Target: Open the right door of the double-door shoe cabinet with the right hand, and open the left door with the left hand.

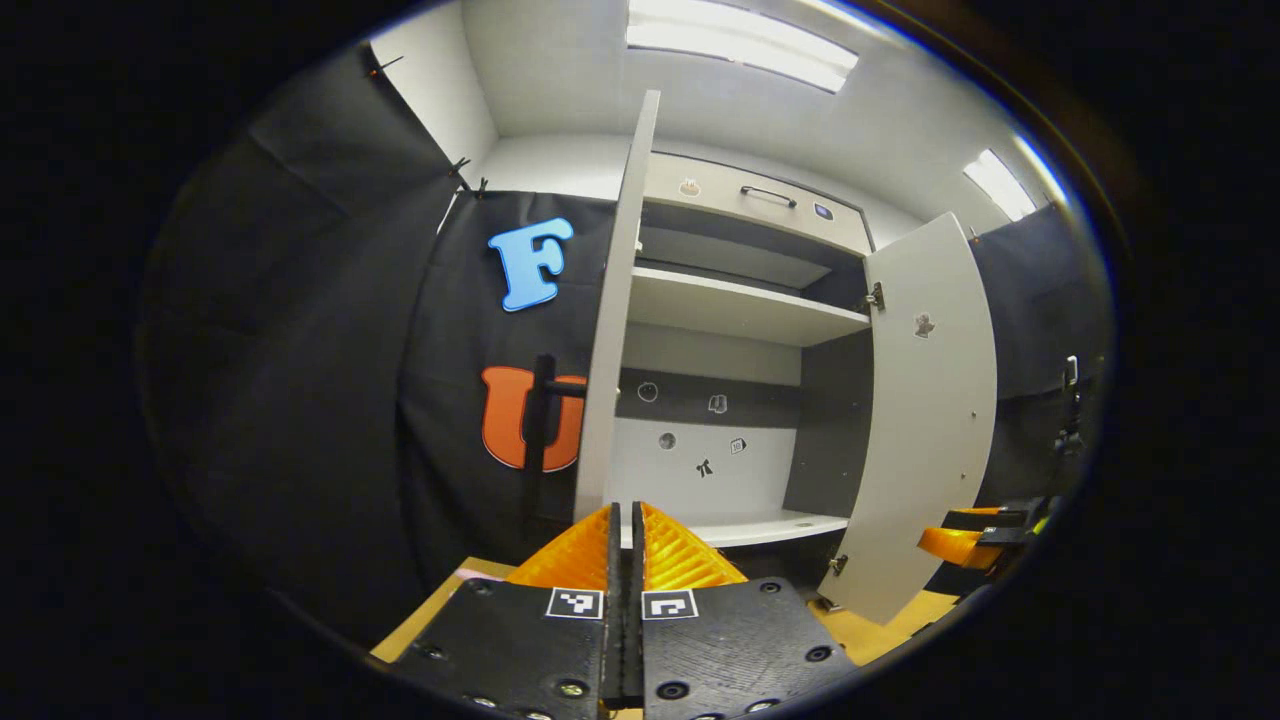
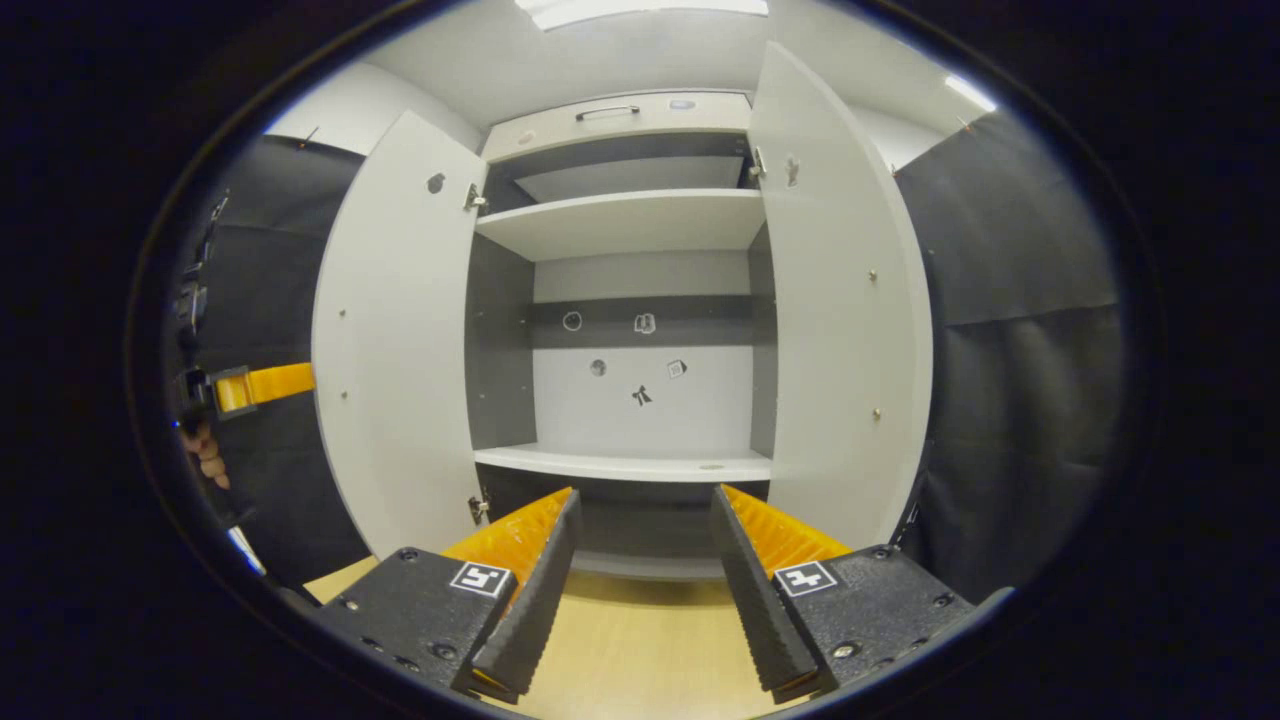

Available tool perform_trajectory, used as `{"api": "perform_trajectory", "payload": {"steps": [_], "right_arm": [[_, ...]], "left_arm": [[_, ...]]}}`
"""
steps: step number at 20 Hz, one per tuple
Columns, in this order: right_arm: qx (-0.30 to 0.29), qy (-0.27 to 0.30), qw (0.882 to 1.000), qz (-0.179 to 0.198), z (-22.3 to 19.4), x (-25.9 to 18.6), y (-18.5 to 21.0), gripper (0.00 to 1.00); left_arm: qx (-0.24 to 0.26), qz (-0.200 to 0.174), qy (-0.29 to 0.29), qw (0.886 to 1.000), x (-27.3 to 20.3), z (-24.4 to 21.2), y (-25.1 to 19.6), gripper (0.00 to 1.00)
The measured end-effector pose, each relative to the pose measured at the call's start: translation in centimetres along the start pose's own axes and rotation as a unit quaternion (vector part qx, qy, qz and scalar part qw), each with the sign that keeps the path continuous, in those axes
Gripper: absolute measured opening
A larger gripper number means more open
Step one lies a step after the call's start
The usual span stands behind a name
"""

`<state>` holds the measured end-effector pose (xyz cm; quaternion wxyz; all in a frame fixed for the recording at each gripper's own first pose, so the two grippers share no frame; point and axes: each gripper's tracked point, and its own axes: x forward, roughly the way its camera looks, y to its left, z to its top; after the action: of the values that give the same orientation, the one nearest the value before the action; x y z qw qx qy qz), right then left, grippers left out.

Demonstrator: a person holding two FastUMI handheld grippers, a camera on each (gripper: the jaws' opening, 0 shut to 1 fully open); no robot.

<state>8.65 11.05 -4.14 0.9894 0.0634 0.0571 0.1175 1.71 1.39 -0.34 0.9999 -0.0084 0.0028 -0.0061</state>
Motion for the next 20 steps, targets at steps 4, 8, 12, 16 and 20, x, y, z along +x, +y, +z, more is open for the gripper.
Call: {"api": "perform_trajectory", "payload": {"steps": [4, 8, 12, 16, 20], "right_arm": [[-0.013, -0.011, 1.000, 0.004, 0.7, -0.9, 0.7, 0.82], [-0.012, -0.010, 1.000, 0.003, 0.6, -1.5, 0.7, 0.81], [-0.001, -0.005, 1.000, -0.001, 0.1, -1.7, 0.2, 0.80], [0.003, -0.002, 1.000, -0.005, -0.1, -1.6, -0.2, 0.82], [0.001, -0.002, 1.000, -0.007, -0.2, -1.4, -0.4, 0.82]], "left_arm": [[0.022, 0.019, 0.022, 0.999, 1.6, -2.5, -2.3, 0.00], [0.047, -0.017, 0.026, 0.998, 2.1, -3.9, -6.1, 0.00], [0.042, -0.048, 0.014, 0.998, 2.6, -3.6, -8.7, 0.02], [0.047, -0.046, 0.027, 0.997, 2.6, -4.5, -8.6, 0.38], [0.026, -0.040, 0.025, 0.999, 2.7, -4.8, -8.5, 0.84]]}}
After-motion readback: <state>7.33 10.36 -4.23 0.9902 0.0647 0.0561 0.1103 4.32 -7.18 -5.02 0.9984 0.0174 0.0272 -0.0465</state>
